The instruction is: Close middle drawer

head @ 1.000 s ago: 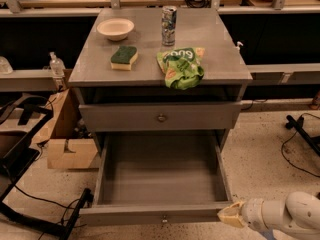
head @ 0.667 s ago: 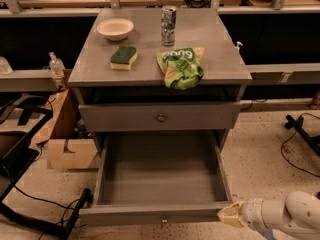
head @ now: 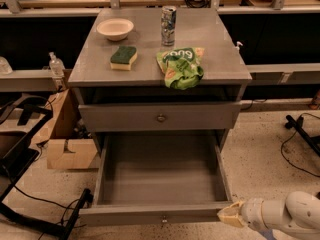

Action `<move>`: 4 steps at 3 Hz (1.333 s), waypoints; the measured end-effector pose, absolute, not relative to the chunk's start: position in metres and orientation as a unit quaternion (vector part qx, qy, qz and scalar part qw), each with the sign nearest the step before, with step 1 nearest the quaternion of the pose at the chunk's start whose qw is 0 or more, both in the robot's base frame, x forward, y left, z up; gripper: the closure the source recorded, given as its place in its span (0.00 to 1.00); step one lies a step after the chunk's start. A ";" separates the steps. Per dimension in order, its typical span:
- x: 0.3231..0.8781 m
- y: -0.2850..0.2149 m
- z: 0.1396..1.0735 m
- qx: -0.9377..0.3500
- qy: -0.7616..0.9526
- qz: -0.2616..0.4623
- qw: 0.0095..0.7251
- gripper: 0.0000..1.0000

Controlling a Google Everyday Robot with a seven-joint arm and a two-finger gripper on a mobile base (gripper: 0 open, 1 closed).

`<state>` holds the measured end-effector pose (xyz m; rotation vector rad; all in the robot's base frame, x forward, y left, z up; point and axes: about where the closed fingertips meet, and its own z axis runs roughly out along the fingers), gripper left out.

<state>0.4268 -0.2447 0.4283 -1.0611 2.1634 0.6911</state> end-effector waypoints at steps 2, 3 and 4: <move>0.427 -0.245 0.428 -0.402 0.820 0.262 0.312 0.29; 0.427 -0.243 0.428 -0.403 0.819 0.263 0.312 0.06; 0.420 -0.243 0.428 -0.403 0.819 0.263 0.312 0.00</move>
Offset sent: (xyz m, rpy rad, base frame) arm -0.0001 0.0000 0.0000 0.0000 0.0000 0.0000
